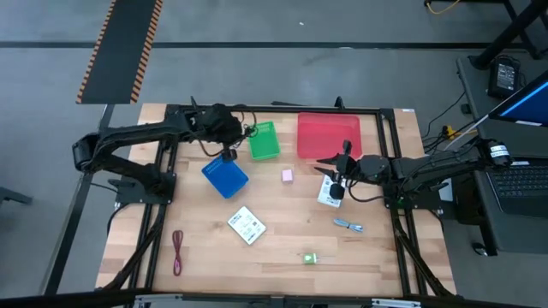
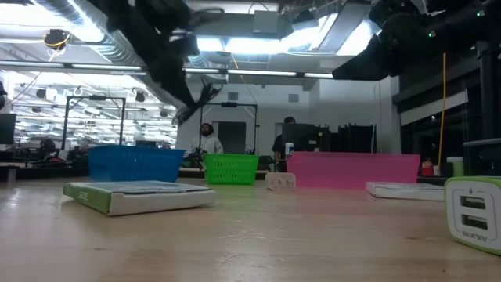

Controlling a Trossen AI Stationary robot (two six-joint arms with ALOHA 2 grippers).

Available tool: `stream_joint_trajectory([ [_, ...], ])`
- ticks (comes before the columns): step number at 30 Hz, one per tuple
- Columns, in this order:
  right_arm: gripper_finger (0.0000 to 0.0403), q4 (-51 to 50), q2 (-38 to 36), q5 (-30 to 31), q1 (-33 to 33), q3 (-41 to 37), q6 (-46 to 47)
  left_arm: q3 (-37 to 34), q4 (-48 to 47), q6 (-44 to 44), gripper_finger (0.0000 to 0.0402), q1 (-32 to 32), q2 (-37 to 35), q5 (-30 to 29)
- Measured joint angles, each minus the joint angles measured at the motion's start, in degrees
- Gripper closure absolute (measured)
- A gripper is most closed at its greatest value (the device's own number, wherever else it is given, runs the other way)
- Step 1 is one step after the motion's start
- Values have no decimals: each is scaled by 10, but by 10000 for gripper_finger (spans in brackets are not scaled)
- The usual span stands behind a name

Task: Pick and place items into bin
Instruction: Put the black charger cable into the green bin

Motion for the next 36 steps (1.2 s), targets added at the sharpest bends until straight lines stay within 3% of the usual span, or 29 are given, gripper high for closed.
stream_joint_trajectory([
  [17,314,15,0,0,0,0,-2,138,17,262,398,2,200,-26],
  [25,314,13,0,0,0,0,-2,141,9,422,398,-2,240,-32],
  [36,314,10,0,0,0,0,1,141,38,517,398,-16,253,-71],
])
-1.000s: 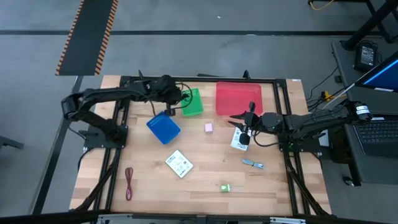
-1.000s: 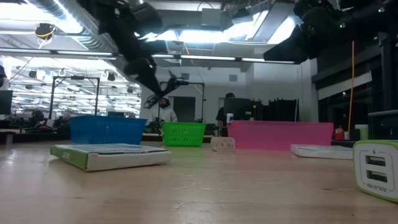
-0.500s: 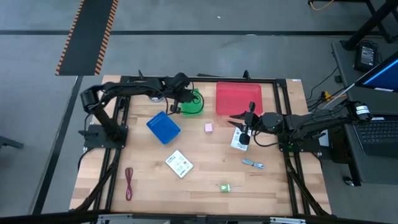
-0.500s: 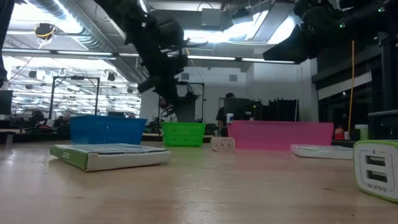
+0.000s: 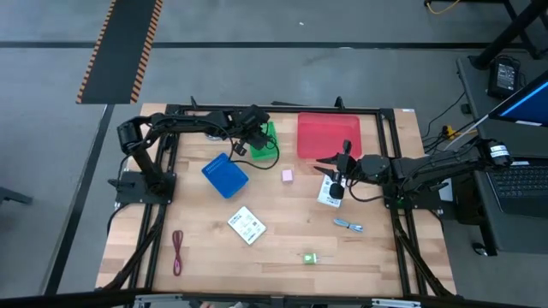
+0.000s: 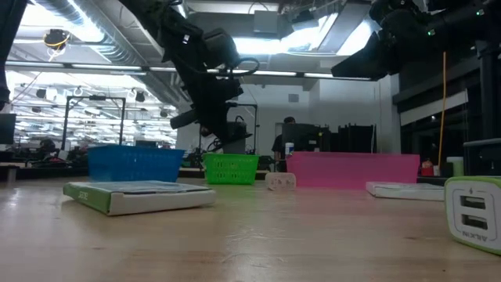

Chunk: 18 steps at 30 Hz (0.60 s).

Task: Pick and place items into bin
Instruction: Put the black charger cable into the green bin

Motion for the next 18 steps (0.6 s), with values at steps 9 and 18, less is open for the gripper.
stream_joint_trajectory([
  [9,314,0,0,0,0,0,0,0,-1,-4,398,0,0,3],
  [18,314,0,0,0,0,0,2,0,-1,-16,395,0,1,4],
])
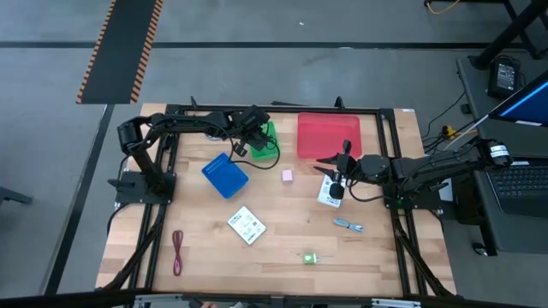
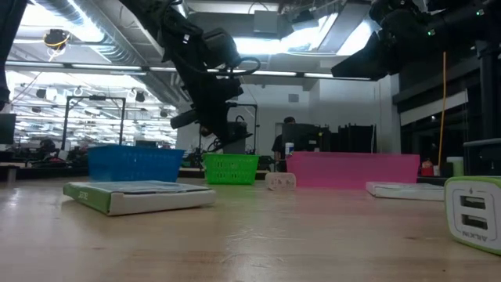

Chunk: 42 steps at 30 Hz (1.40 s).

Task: Pick and place items into bin
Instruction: Put the black charger cable into the green bin, then put the left white card reader box into the pink bin

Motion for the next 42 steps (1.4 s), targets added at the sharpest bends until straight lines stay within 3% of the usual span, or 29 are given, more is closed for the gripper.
stream_joint_trajectory([
  [12,314,0,0,0,0,0,0,0,0,-5,310,0,0,-4],
  [18,314,0,0,0,0,0,1,0,0,-5,289,0,0,-5],
  [26,315,0,0,0,0,0,0,0,13,-44,300,-16,-17,-59],
  [34,314,-1,0,0,0,0,-2,0,9,-72,324,-90,-87,-117],
  [38,314,-1,0,0,0,0,-3,0,-9,-137,332,-140,-123,-160],
  [42,314,-1,0,0,0,0,-6,0,-85,-229,341,-191,-157,-171],
])
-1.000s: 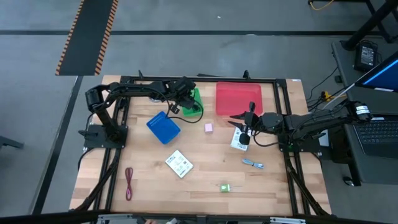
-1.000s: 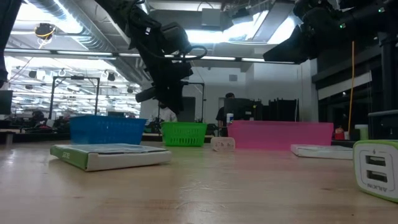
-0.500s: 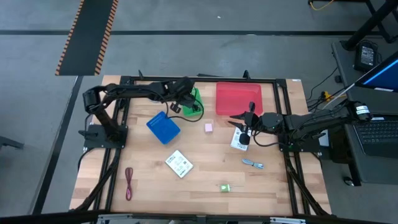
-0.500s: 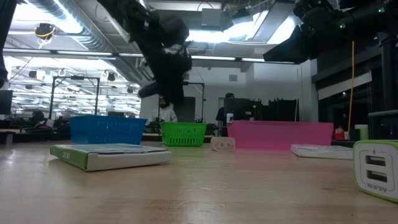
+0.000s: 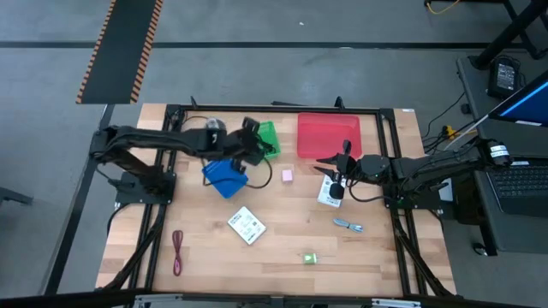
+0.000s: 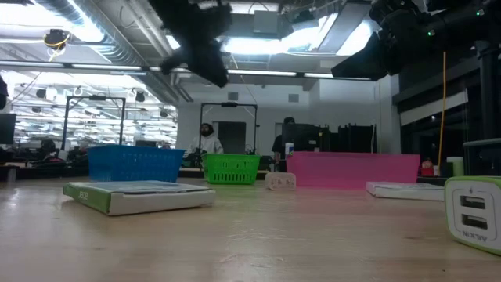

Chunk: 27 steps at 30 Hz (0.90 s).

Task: Pick and place items into bin
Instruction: Put the left white card reader box into the pink bin

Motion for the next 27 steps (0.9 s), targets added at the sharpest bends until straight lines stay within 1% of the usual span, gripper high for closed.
stream_joint_trajectory([
  [3,314,0,0,0,0,0,0,0,-67,-76,352,-39,-16,4],
  [7,314,11,0,0,0,0,-12,0,-129,-160,373,-90,-21,4],
  [11,314,24,0,-11,1,0,-20,0,-156,-248,396,-139,-18,8],
  [15,315,32,0,-53,3,0,-9,0,-169,-313,399,-183,-14,28],
  [18,317,32,4,-60,16,0,-6,0,-170,-357,400,-214,-12,34],
  [21,334,35,18,-60,36,1,-10,0,-169,-419,401,-243,-12,34],
  [25,377,32,53,-61,65,21,-17,0,-168,-496,399,-280,-10,34],
  [27,396,28,75,-61,79,39,-36,-8,-163,-521,400,-295,-6,33],
])
